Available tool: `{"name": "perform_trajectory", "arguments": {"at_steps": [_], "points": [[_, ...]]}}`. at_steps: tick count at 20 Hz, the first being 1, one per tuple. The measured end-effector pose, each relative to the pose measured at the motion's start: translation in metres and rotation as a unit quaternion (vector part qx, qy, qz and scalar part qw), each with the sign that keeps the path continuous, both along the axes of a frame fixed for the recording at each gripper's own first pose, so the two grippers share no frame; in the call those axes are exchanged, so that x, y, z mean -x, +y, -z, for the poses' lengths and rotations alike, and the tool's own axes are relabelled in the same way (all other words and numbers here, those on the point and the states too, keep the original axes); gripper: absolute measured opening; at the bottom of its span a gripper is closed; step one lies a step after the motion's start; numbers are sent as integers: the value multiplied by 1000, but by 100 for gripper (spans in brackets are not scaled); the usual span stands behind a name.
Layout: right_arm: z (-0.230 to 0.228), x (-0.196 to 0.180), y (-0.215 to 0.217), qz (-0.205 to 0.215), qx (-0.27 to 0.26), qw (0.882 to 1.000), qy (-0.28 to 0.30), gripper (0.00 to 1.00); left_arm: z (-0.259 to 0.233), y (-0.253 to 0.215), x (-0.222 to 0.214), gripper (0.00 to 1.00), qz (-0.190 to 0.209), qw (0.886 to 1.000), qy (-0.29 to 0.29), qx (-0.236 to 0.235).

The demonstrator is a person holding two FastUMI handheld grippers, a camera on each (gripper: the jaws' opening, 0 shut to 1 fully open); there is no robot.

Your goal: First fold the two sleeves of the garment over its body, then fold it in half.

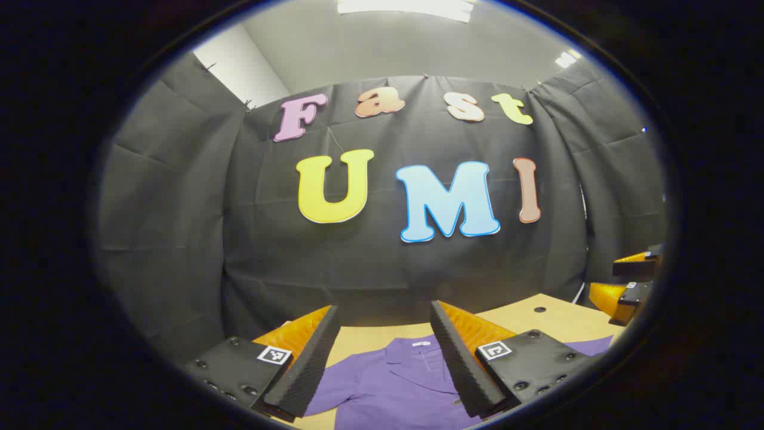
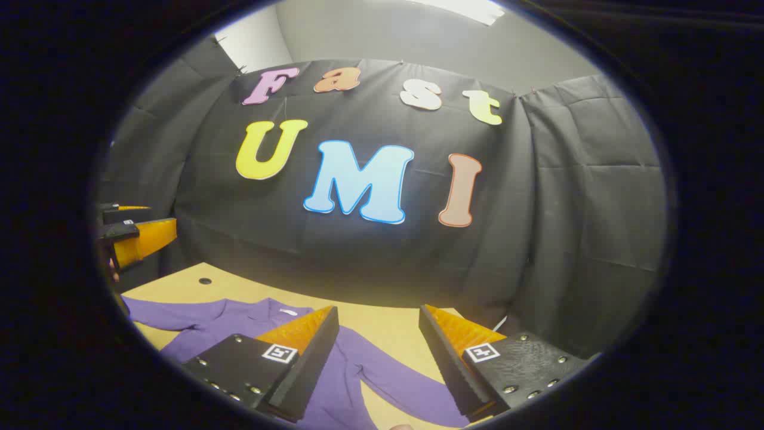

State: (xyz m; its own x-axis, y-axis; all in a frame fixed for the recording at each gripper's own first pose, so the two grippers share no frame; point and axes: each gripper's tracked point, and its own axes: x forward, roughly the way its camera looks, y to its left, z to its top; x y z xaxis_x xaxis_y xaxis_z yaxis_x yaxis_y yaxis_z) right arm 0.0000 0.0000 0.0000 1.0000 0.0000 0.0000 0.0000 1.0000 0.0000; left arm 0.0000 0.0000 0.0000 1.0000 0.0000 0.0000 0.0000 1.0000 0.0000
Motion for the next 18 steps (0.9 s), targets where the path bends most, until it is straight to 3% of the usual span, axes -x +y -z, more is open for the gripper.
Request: {"name": "perform_trajectory", "arguments": {"at_steps": [9,15,18], "points": [[11,-3,0,-6,-17,1000,21,87,-1,0,0,100,-2,1000,-3,-10],[24,-4,-10,11,-17,999,41,87,1,0,-1,99,-1,1000,0,-5],[47,-4,-25,42,-37,996,76,87,2,-1,-1,98,2,1000,2,-2]]}}
